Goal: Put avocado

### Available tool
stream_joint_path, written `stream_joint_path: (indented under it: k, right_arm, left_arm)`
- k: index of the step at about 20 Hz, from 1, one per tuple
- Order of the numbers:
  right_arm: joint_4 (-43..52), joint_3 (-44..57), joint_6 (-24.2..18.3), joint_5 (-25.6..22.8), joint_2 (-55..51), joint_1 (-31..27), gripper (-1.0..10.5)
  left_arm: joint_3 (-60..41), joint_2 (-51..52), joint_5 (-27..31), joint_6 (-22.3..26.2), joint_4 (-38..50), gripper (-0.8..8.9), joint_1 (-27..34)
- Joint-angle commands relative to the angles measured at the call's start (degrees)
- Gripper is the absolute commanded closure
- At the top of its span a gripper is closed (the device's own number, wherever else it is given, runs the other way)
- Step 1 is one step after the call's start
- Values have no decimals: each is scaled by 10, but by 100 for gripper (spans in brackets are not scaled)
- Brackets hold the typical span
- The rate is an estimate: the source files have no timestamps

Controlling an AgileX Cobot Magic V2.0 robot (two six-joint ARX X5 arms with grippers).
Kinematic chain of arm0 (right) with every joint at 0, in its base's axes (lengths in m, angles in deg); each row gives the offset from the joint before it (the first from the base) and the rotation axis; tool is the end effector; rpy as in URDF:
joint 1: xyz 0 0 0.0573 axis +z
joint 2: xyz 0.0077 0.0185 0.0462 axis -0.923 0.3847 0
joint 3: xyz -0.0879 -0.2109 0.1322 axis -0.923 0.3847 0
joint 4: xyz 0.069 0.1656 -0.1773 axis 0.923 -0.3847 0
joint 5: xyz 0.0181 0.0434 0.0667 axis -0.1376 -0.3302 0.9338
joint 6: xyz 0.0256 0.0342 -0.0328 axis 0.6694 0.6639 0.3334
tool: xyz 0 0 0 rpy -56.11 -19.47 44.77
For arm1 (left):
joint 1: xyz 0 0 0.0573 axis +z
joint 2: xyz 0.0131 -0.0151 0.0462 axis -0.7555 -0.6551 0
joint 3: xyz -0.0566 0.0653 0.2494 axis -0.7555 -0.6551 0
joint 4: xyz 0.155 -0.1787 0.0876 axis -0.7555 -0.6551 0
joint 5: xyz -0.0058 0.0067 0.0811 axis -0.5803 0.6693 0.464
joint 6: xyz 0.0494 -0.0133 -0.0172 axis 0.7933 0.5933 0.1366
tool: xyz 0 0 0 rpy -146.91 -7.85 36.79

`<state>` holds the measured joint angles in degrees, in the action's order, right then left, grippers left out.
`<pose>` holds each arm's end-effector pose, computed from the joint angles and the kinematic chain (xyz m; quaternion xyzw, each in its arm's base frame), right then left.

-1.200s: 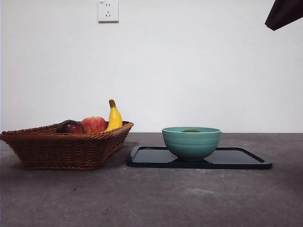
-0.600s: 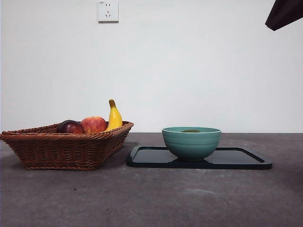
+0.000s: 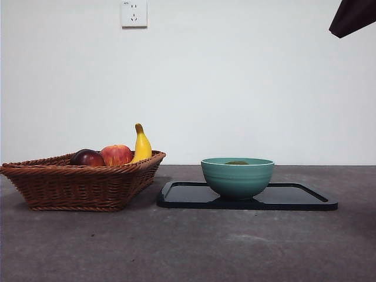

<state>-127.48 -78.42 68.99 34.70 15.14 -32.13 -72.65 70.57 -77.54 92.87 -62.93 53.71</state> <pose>0.1128 0.0880 0.3056 -0.0328 0.3781 0.3672 0.8492 0.0917 0.0093 0.1794 0.0696 0.0281 0.0700 0.9947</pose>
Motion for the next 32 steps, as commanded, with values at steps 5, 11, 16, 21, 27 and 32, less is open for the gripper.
stream_joint_path:
  k: [5,11,16,21,27,32]
  right_arm:
    - [5,-5,6,0,4,4,938]
    - [5,-5,6,0,4,4,938]
    - [5,-5,6,0,4,4,938]
    - [5,-5,6,0,4,4,938]
    - [5,-5,-17,-1,-9,-5,938]
    - [92,7,-57,0,-83,-132,938]
  left_arm:
    - [-33,1,1,-2,2,799,2]
    - [-41,1,1,-23,-36,799,2]
    - [-41,1,1,-23,-36,799,2]
    - [-41,1,1,-23,-36,799,2]
    - [-41,1,1,-23,-36,799,2]
    - [-41,1,1,-23,-36,799,2]
